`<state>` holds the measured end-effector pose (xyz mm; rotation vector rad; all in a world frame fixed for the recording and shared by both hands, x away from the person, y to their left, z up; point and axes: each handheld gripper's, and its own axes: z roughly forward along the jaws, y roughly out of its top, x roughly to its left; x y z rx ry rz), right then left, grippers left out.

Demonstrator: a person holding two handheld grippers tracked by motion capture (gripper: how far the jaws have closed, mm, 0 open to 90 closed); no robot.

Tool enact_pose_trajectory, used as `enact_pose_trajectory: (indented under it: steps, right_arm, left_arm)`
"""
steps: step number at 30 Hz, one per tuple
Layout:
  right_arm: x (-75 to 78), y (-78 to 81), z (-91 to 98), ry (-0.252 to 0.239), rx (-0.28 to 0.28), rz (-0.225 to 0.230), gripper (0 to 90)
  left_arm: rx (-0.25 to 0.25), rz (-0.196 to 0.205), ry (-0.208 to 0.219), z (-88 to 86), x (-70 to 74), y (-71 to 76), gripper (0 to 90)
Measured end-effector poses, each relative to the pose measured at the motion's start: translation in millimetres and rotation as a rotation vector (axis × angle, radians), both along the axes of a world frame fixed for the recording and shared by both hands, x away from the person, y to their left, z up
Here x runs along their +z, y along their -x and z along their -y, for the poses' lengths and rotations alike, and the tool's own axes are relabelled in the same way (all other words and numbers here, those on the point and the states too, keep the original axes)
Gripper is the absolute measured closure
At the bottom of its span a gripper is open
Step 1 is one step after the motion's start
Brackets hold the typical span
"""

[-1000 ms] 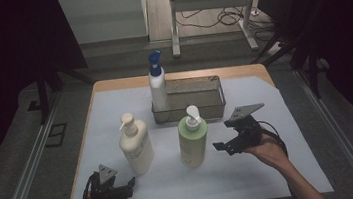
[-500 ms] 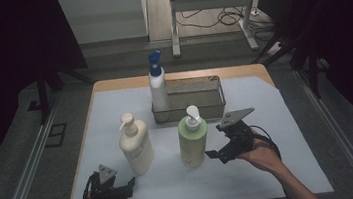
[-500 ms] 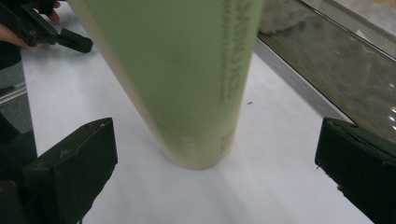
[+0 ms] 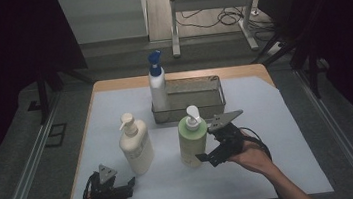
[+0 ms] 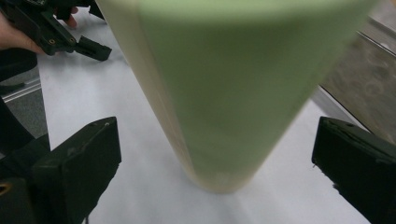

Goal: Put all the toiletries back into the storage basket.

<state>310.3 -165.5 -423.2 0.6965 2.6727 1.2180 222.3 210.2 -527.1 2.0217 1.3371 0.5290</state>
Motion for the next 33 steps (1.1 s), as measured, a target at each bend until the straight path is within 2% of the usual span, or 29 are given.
enact_pose_trajectory:
  steps: [4,16,23,33]
  right_arm:
    - [0.4,-1.0,-6.8,-0.002,0.007,0.008,3.1]
    - [-2.4,-8.5,-20.0,-0.021,-0.025,0.03,6.5]
    - [-3.2,-10.7,-20.8,-0.035,-0.032,0.04,10.8]
    - [-0.7,-5.8,-22.8,-0.008,-0.054,0.056,12.1]
  left_arm:
    - [0.0,0.0,0.0,0.0,0.0,0.0,12.0]
    - [0.0,0.0,0.0,0.0,0.0,0.0,12.0]
    - [0.0,-0.001,0.0,-0.1,0.1,-0.1,12.0]
    - [-0.001,0.0,0.001,-0.1,0.0,-0.2,12.0]
